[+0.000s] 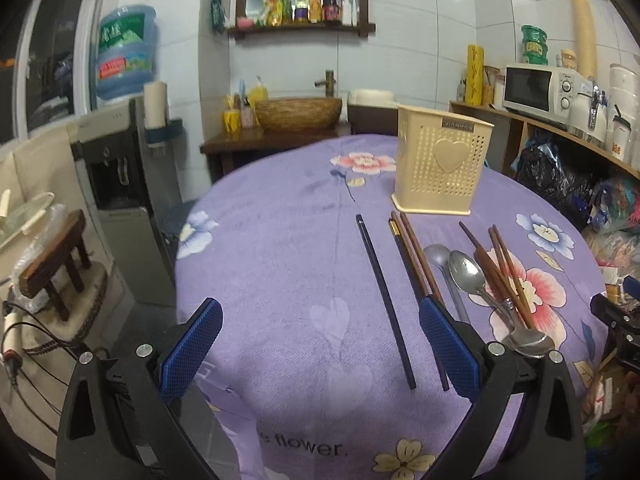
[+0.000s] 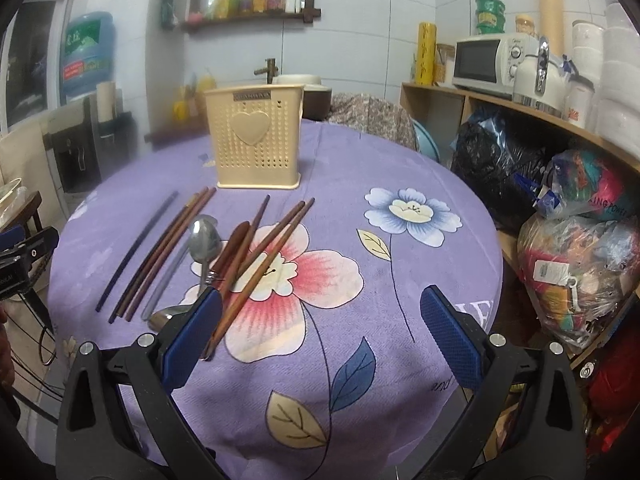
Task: Organize utensils
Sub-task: 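Grasp a black chopstick with the left tool while the right tool grasps a brown chopstick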
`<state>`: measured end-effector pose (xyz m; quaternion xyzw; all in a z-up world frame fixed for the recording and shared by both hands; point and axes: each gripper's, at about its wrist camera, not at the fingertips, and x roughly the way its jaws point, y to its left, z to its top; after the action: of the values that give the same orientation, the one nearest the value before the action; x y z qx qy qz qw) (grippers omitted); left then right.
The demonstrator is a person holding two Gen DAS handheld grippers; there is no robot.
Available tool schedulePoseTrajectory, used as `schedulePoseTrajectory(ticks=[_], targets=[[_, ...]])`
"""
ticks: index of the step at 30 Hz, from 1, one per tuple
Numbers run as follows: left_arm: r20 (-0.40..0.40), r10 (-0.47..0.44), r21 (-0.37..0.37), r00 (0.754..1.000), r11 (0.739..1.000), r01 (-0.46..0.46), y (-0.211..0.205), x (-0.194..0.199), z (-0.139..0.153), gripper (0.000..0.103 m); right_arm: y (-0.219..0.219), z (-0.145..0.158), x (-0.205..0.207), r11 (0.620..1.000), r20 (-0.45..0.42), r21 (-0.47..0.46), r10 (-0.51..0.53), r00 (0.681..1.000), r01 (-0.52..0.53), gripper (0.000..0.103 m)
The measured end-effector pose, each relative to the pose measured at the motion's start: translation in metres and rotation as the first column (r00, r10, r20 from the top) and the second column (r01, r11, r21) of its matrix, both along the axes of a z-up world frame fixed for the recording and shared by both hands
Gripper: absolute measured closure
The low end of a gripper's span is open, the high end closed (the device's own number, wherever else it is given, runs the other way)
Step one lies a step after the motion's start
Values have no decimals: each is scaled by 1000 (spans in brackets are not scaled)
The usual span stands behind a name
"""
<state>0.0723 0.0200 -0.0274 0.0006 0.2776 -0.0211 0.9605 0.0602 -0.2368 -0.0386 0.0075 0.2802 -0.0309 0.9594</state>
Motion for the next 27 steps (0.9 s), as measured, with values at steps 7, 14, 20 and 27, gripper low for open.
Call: schedulePoseTrajectory(ticks=[7, 14, 20, 27], targets=[[-118, -89, 7, 989, 996, 91, -7, 61, 0, 5, 0, -4, 48, 997, -80, 34, 78, 994, -75, 5], [-282, -171, -60, 944, 985, 160, -21, 130, -13, 37, 7, 10, 82, 995, -77, 50, 91, 993, -88, 5], [-347, -172, -80, 922, 985, 153, -28, 160, -22, 56, 15, 14, 91, 994, -75, 31, 107, 991, -105, 5], [-393, -148, -58, 908, 989, 136, -36, 180, -35, 76, 15, 14, 102, 991, -93, 49, 125, 988, -121, 5]])
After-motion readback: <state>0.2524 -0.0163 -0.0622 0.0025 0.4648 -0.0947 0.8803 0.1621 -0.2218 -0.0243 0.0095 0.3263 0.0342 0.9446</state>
